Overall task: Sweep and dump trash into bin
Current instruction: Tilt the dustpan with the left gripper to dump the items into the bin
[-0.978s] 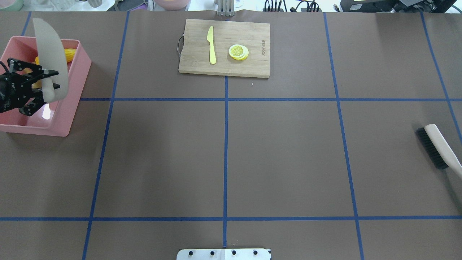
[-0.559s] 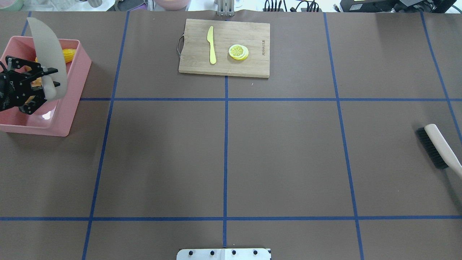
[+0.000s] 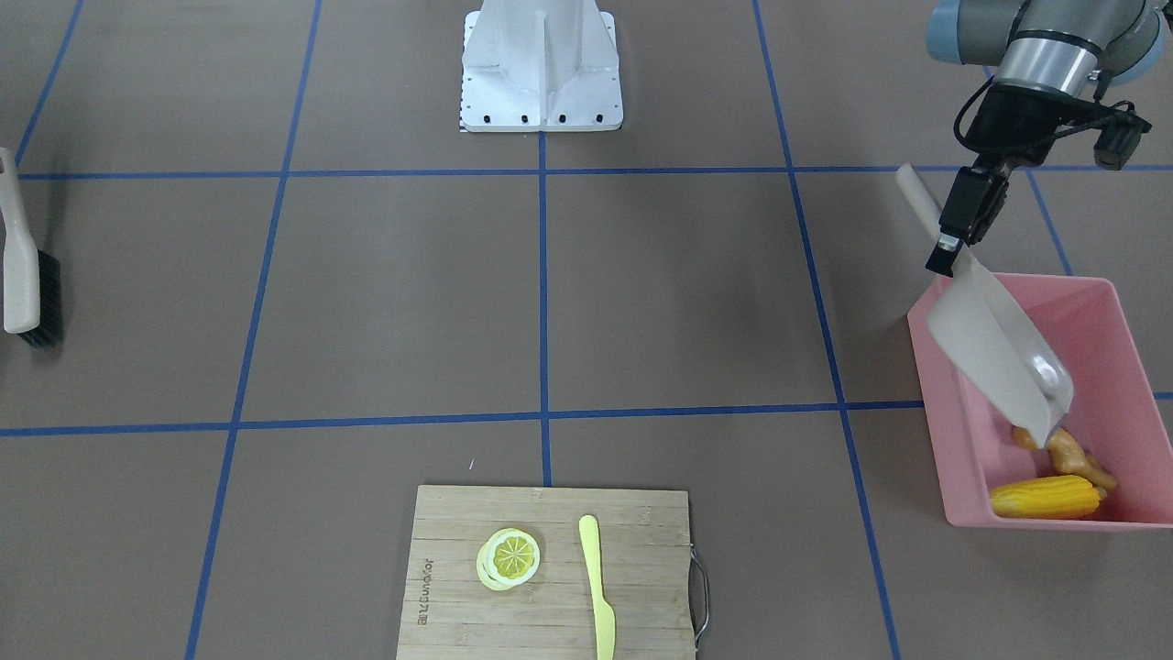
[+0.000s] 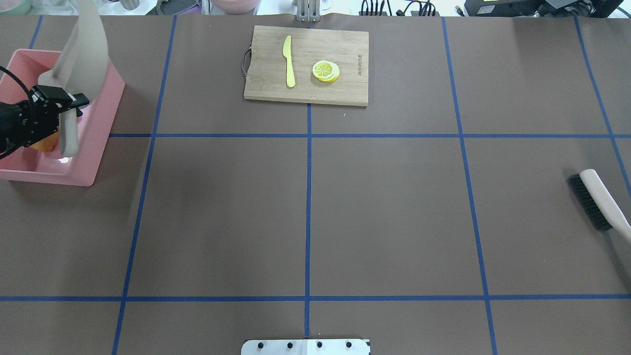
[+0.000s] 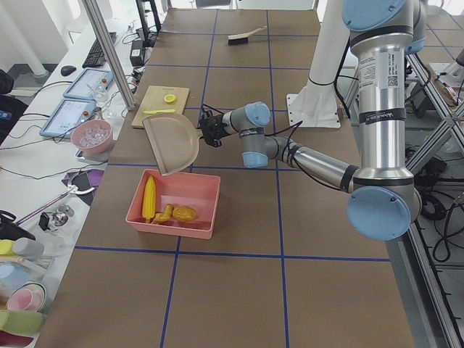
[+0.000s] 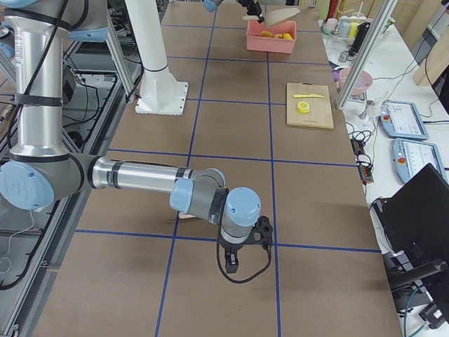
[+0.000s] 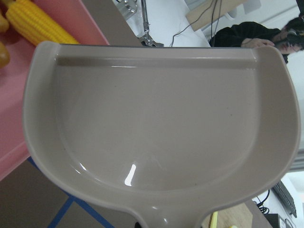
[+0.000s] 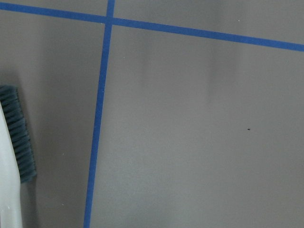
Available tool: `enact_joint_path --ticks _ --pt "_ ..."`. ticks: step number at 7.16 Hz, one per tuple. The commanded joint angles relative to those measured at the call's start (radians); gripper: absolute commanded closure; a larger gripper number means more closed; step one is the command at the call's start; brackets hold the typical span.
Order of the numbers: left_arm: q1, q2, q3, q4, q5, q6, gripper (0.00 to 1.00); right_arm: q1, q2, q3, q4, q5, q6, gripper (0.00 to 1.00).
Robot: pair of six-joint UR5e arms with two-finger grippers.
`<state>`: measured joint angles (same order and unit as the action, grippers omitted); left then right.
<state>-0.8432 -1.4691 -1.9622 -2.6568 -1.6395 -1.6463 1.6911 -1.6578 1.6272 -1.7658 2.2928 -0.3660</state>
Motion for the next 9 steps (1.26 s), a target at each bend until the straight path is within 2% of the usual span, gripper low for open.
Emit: enact_joint_path --ticks 1,2,3,4,6,7,8,9 --pt "0.001 -0.014 -0.006 0.0 -0.072 0.336 1.0 0.001 -0.002 -0.007 0.0 0.004 -0.001 0.0" --pt "0.006 -0.019 -0.004 -0.009 -0.077 0.481 1.0 -0.001 0.012 -0.009 0.002 -0.007 -0.002 0.0" --pt "0.006 -0.036 -0.001 -0.062 -0.091 0.761 1.0 -0.001 0.012 -0.01 0.0 -0.004 0.001 0.0" --pt "0.006 -0.039 0.0 -0.061 -0.085 0.983 1.0 -0.001 0.013 -0.009 0.002 -0.001 -0.001 0.0" --pt "0.007 -0.074 0.0 -0.019 -0.121 1.172 1.0 -0.002 0.019 -0.021 0.003 -0.007 0.007 0.0" --pt "0.007 -0.12 0.006 0.045 -0.147 1.333 1.0 -0.007 0.036 -0.024 0.025 -0.009 0.042 0.0" --pt "0.007 -0.158 0.011 0.113 -0.175 1.475 1.0 -0.028 0.038 -0.03 0.089 -0.009 0.111 0.0" --pt "0.009 -0.178 0.023 0.135 -0.183 1.522 1.0 -0.036 0.041 -0.024 0.098 -0.007 0.19 0.0"
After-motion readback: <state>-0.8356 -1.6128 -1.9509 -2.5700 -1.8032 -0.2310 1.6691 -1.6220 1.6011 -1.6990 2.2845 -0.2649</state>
